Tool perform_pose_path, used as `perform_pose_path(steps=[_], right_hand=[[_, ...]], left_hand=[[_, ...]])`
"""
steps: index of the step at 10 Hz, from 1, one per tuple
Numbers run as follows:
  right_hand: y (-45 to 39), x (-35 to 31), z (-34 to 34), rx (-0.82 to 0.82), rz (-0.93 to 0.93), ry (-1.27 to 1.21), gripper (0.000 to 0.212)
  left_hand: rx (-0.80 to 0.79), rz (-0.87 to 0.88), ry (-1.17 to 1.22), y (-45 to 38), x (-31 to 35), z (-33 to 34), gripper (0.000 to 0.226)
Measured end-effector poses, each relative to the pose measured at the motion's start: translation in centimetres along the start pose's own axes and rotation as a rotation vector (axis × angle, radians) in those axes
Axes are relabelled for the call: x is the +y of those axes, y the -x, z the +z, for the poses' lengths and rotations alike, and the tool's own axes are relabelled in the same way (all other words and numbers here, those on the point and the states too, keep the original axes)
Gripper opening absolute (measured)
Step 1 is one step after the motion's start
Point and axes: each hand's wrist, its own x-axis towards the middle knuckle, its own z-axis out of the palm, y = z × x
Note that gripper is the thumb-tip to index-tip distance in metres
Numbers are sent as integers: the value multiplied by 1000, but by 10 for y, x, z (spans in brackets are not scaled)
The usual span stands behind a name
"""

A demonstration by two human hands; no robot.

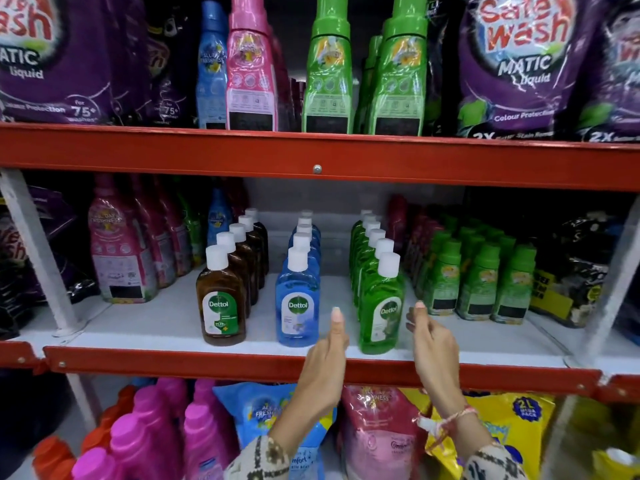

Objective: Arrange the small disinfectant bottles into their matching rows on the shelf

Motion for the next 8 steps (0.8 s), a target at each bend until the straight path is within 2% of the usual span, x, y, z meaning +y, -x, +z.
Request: perform_pose_path(steps=[1,2,3,4,5,6,7,8], right_hand=[[2,-4,-1,-43,-22,19,61],[1,1,1,-12,-34,26,67],[0,9,1,15,-57,31,71],[2,15,3,50,-98,30,79],[1,17,5,94,-78,35,73],[0,17,6,77,-69,48,69],[-1,16,2,28,-64,33,63],[-7,3,-21,25,-73,0,43]], left_hand=[[-49,9,-30,-4,4,17,80],[-65,11,-44,-7,7,23,87],[-66,-19,-67,-16,7,20,83],[-71,-20,-64,-26,1,16,67],[-100,1,-19,-29,1,15,70],[-91,-2,11,-27,3,16,97],[-62,22,-78,-24,3,17,78],[60,106,-190,-12,14,11,53]])
